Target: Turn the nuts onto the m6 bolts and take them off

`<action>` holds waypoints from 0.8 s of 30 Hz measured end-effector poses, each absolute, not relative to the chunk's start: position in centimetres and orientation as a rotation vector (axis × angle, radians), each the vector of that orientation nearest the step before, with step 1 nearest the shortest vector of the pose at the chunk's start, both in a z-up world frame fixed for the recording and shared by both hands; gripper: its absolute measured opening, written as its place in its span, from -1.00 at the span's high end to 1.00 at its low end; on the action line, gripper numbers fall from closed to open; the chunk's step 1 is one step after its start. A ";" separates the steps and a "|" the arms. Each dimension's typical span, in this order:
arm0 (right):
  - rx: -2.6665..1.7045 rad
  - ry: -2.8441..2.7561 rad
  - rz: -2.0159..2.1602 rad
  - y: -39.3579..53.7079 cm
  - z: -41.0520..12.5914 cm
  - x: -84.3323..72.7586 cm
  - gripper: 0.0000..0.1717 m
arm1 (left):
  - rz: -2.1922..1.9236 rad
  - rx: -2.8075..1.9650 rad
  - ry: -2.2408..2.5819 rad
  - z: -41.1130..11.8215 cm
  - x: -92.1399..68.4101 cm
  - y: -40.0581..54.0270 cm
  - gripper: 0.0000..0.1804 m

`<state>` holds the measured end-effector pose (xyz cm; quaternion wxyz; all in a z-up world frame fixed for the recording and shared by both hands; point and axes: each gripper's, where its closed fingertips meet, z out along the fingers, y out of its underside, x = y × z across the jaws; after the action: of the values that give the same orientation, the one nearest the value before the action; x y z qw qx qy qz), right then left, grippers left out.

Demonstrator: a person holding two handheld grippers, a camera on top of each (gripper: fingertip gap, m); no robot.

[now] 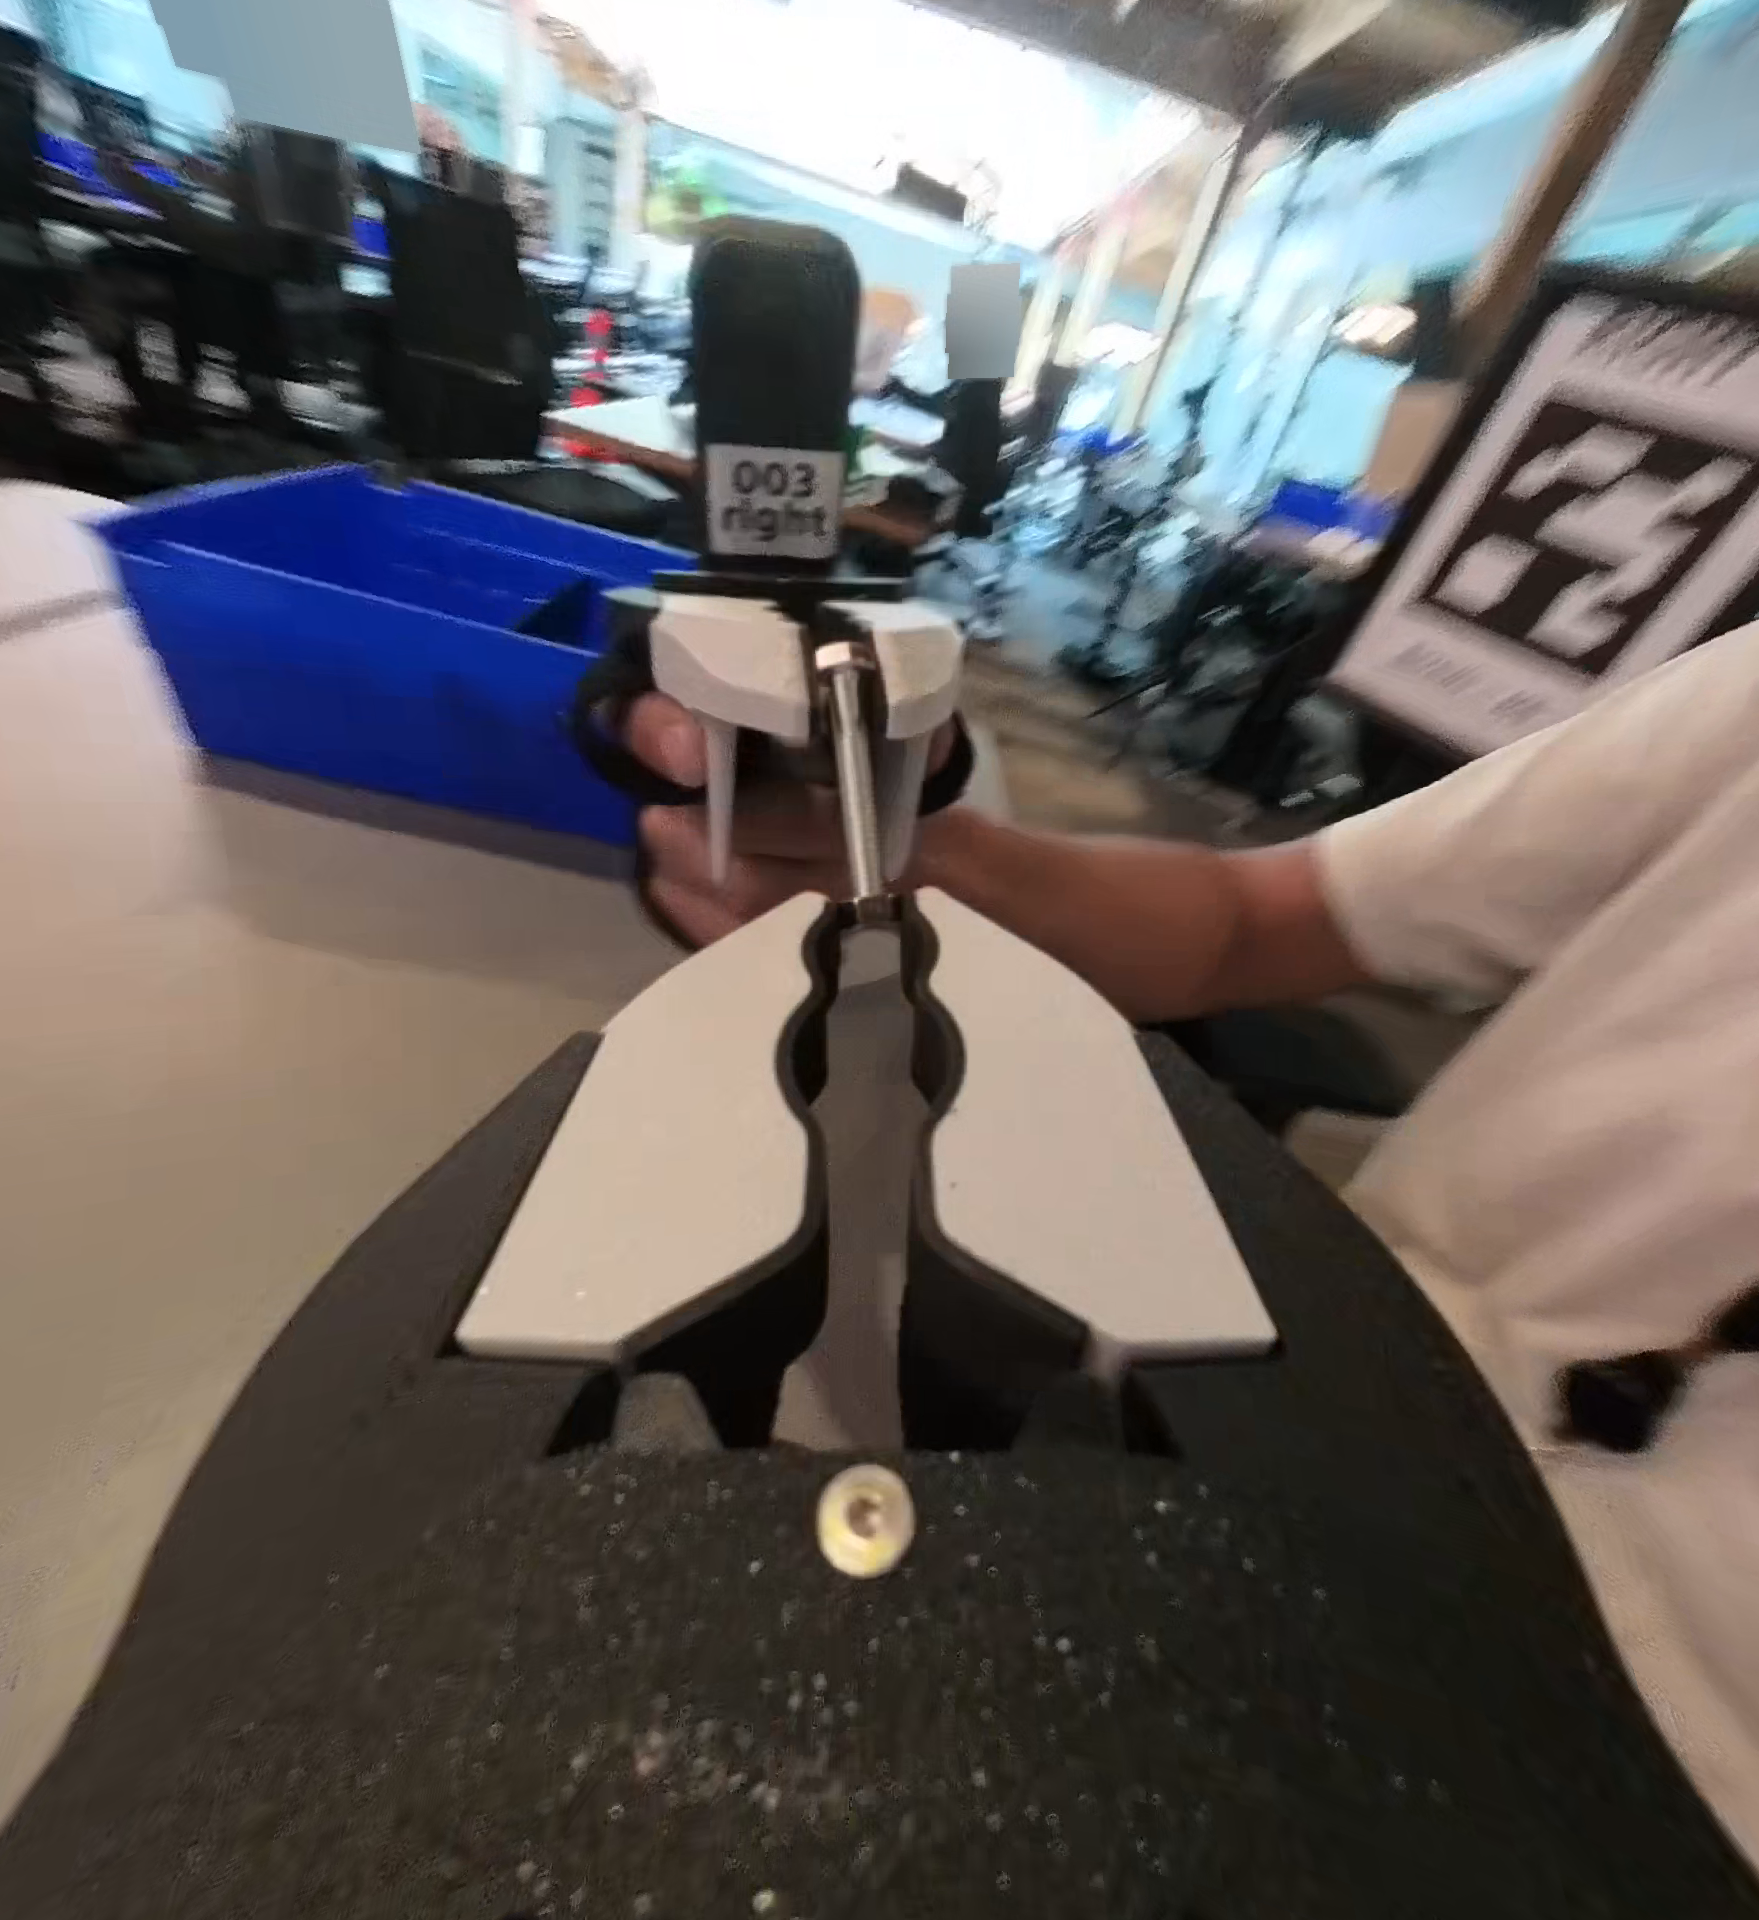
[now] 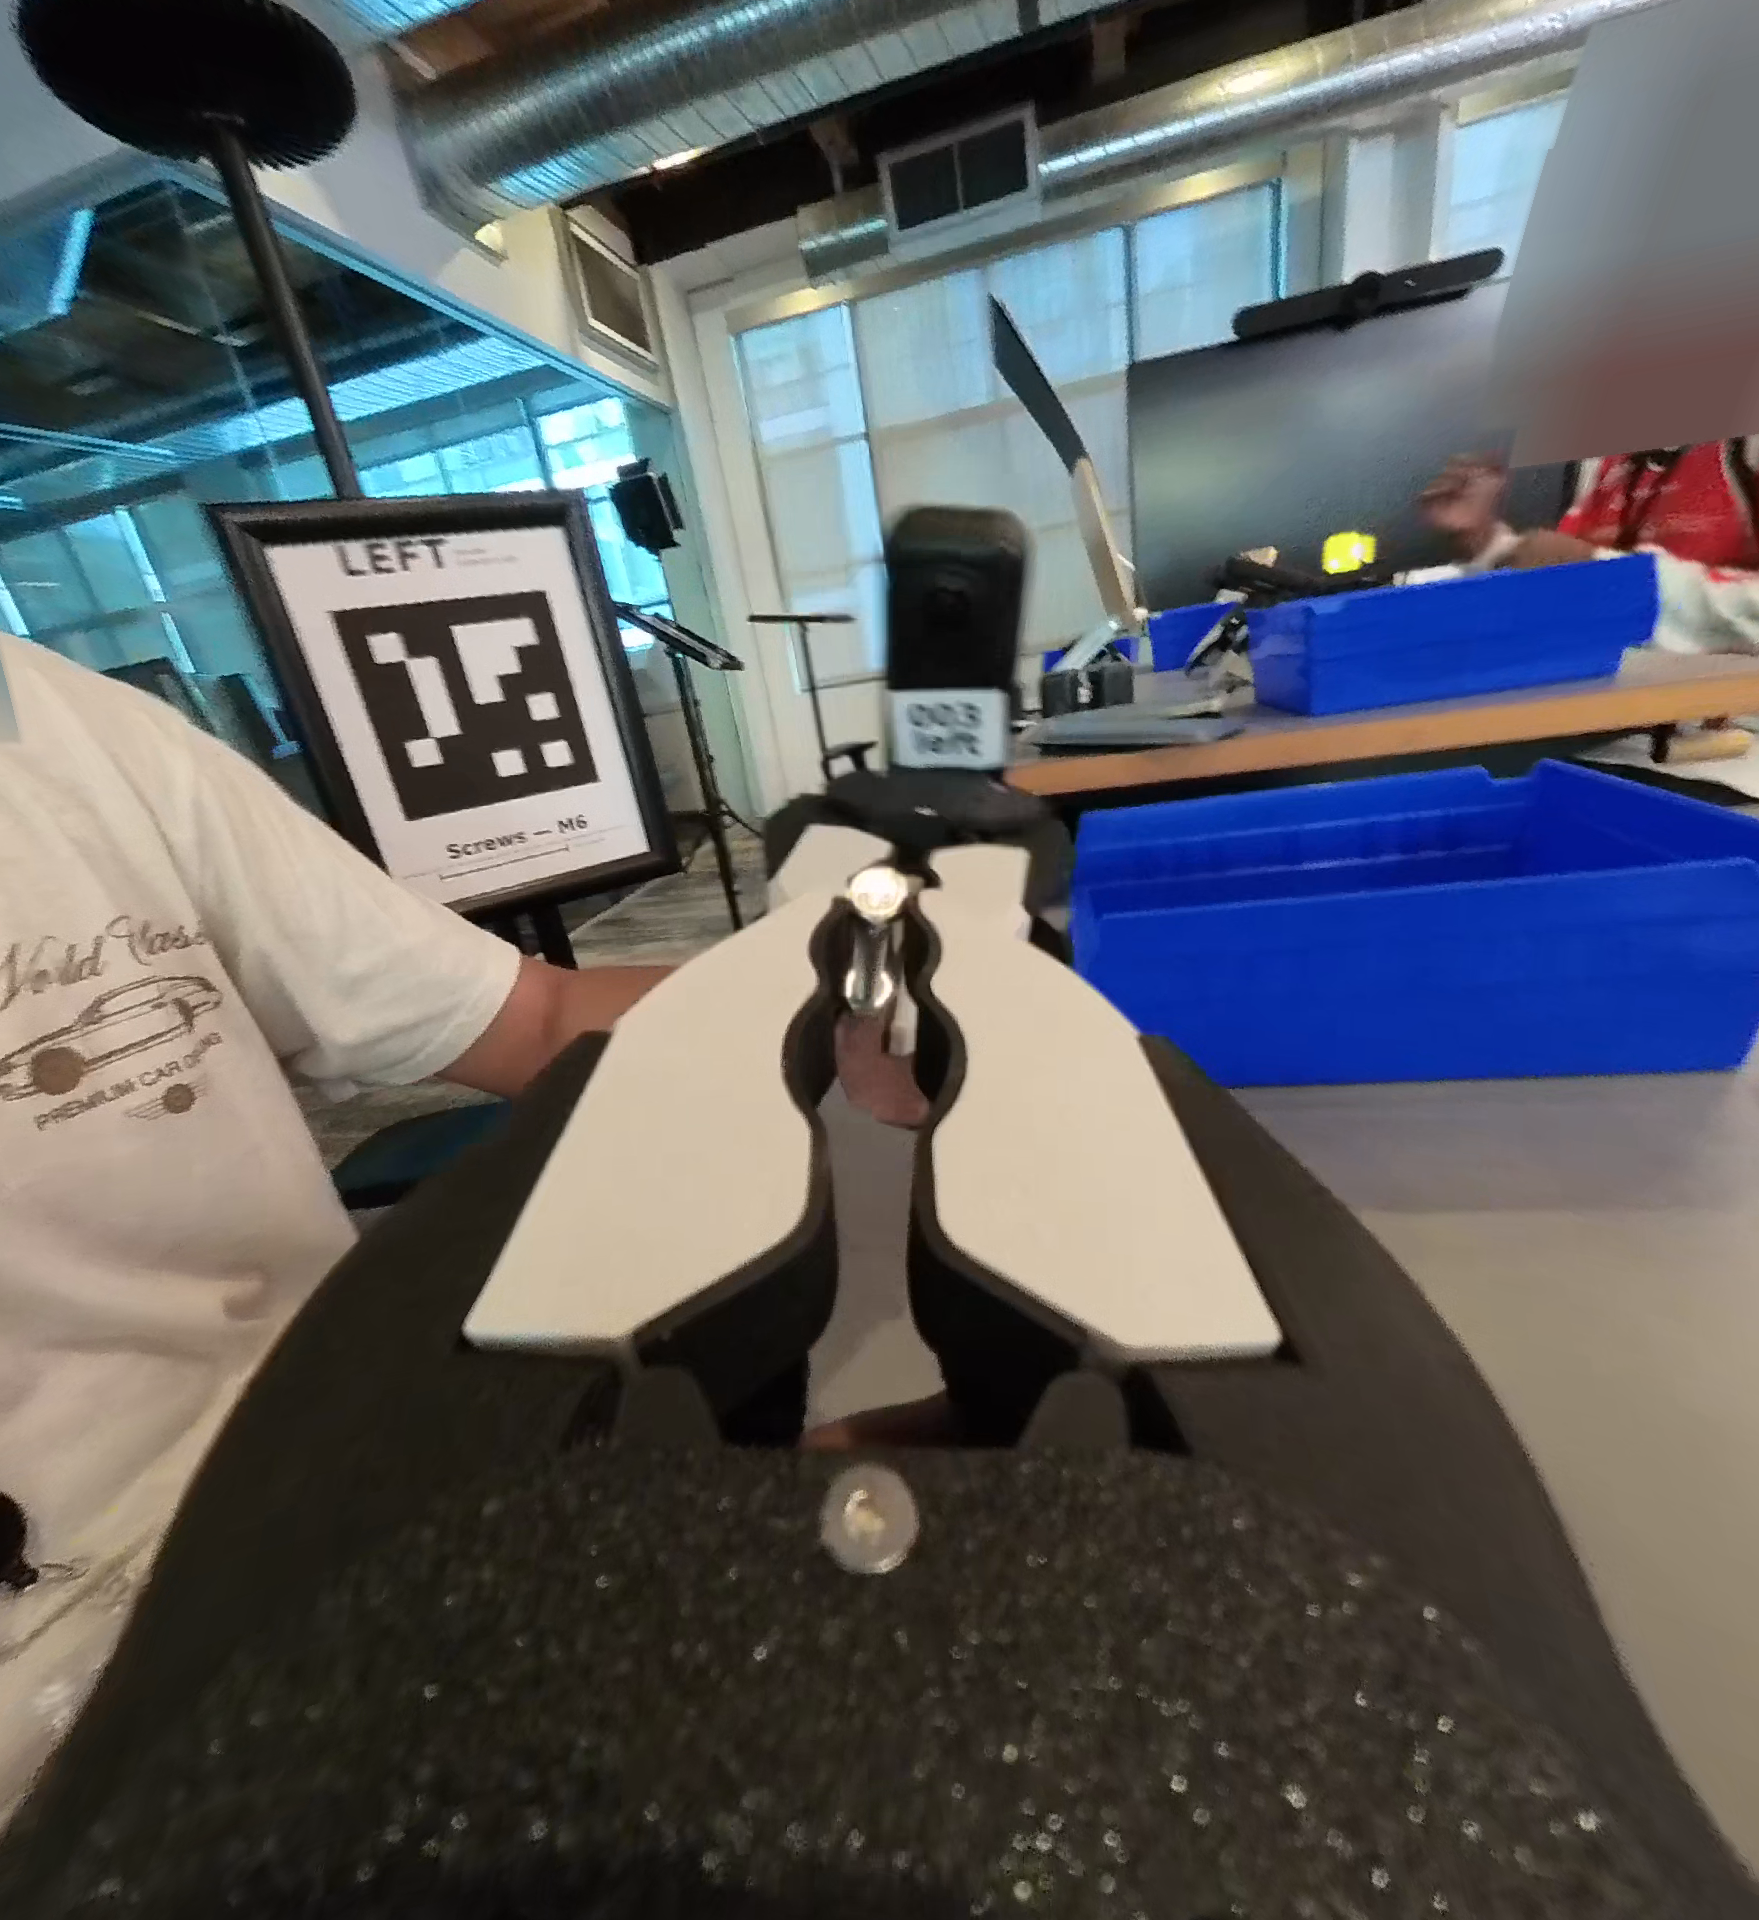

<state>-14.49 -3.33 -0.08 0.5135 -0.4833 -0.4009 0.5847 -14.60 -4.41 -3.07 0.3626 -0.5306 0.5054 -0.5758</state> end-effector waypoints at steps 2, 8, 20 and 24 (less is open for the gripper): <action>-1.128 -0.990 1.409 -3.9 0.1 -14.5 0.89 | -1.697 -1.375 1.286 -2.9 -14.6 -5.2 0.89; -1.039 -1.007 1.450 -5.1 1.0 -14.4 0.89 | -2.188 -1.297 1.213 -1.9 -15.6 -6.5 0.89; -1.520 -0.576 0.985 5.4 -3.4 -11.6 0.89 | -0.508 -1.687 0.844 -9.1 -17.5 8.3 0.88; -1.693 -0.449 0.798 7.9 -6.1 -10.3 0.89 | -0.281 -1.686 0.653 -9.2 -20.4 10.3 0.88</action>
<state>-10.26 7.90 -6.07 0.5713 -0.7219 -0.1915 0.3403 -20.37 10.35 -9.18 0.6101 -0.7301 0.2826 -0.1216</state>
